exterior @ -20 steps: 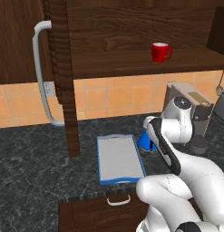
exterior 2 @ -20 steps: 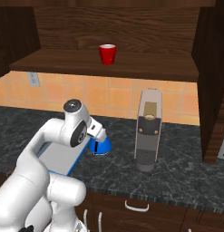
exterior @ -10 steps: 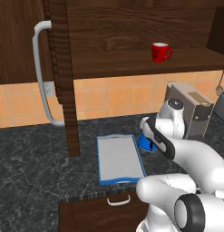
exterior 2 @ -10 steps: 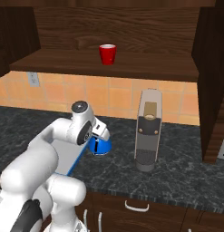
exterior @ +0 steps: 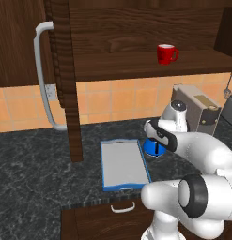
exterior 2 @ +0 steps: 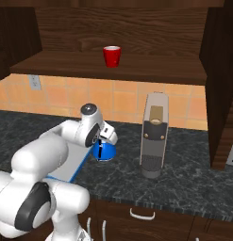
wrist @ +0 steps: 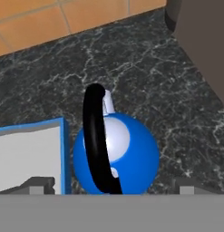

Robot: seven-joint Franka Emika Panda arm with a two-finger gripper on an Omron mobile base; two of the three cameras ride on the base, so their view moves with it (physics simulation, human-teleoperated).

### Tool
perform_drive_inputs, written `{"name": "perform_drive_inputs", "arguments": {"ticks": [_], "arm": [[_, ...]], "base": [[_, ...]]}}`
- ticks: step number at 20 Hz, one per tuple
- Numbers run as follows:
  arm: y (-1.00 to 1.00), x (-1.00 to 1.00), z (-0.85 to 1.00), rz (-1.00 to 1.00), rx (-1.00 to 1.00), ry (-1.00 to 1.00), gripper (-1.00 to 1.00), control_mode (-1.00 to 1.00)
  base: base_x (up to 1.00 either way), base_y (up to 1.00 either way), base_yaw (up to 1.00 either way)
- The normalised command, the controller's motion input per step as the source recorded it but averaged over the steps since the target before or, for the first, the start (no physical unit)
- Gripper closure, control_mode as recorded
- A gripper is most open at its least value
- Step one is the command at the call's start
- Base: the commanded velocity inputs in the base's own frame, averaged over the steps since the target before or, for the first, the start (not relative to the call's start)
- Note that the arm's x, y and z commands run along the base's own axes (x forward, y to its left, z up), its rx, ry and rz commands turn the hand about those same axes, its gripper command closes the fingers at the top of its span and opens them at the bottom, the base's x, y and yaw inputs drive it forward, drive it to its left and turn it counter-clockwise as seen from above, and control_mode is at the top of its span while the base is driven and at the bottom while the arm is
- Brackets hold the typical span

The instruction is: Pick the kettle from the counter and place it on the tray. Then pick the mug from the cabinet and place it on the tray. Then close the cabinet doors.

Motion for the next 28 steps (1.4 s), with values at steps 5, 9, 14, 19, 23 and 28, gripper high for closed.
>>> {"name": "perform_drive_inputs", "arguments": {"ticks": [5,9,14,19,23,28], "arm": [[0.00,0.20,-0.16,0.00,0.00,0.05,-1.00,-1.00],[0.00,0.16,-0.21,0.00,0.00,0.04,-1.00,-1.00],[0.00,0.20,-0.21,0.00,0.00,0.04,-1.00,-1.00],[0.00,0.05,-0.19,0.00,0.00,0.01,1.00,-1.00],[0.00,-0.04,-0.23,0.00,0.00,0.00,1.00,-1.00],[0.09,-0.39,-0.07,0.00,-0.01,-0.14,1.00,-1.00]], "base": [[0.00,0.00,0.00],[0.00,0.00,0.00],[0.00,0.00,0.00],[0.00,0.00,0.00],[0.00,0.00,0.00],[0.00,0.00,0.00]]}}
